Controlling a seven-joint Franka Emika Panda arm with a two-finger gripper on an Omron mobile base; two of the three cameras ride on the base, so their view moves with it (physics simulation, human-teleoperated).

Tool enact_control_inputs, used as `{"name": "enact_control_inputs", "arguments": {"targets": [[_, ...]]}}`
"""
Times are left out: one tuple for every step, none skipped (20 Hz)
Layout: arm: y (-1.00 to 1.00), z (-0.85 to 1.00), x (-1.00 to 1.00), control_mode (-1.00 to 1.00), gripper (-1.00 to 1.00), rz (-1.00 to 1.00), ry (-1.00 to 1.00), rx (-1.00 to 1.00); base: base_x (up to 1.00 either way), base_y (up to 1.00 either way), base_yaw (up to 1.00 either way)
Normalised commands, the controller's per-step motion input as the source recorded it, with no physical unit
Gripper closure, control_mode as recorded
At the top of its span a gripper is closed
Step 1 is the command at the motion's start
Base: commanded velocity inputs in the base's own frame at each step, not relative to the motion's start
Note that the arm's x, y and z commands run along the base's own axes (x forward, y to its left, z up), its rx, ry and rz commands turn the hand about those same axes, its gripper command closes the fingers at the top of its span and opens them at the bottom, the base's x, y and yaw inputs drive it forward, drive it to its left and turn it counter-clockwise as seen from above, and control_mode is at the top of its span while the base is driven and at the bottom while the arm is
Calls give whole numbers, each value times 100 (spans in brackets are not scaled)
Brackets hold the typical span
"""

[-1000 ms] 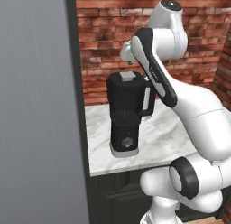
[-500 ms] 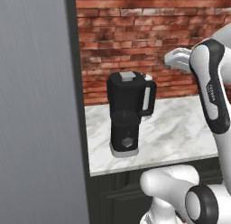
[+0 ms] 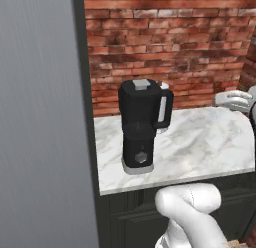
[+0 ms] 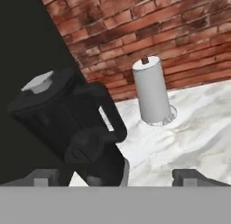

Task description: Close the lid blender by securely placing the lid on top.

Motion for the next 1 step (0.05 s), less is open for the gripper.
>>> {"name": "enact_control_inputs", "arguments": {"targets": [[-12,-38,-40,-100,-100,0,0,-4,0,0,0]]}}
